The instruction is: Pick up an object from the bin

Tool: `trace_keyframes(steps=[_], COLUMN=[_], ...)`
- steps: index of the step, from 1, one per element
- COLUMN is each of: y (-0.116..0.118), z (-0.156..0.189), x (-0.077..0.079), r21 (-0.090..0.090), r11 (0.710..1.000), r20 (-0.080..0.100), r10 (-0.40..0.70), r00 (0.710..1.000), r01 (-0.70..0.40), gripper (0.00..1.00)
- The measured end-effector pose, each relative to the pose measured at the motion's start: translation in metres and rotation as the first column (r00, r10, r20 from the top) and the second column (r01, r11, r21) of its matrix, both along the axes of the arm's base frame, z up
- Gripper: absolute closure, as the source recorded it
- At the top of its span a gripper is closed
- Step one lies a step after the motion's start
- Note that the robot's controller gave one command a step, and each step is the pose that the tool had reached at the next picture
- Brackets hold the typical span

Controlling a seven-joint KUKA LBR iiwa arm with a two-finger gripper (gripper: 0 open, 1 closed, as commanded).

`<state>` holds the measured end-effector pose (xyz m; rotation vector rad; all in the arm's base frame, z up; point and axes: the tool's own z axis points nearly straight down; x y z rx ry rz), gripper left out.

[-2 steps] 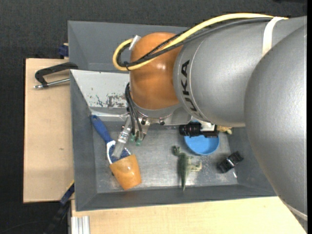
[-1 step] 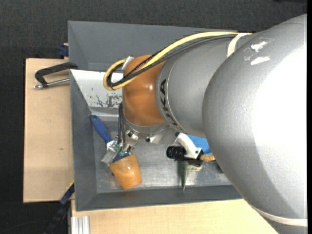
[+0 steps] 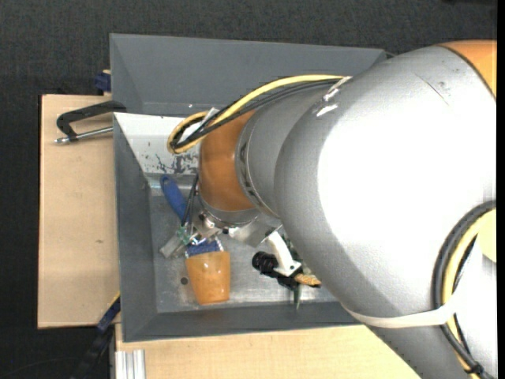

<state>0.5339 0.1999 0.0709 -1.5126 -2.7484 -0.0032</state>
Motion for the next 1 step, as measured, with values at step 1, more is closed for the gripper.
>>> trace_keyframes(steps=[1], y=[0.0004], z=[0.0029], x=[0.002], r21=[0.001], r11=[1.0], r20=[0.007], r10=[0.001], r00=[1.0], r01=[-0.001], gripper=[1.0])
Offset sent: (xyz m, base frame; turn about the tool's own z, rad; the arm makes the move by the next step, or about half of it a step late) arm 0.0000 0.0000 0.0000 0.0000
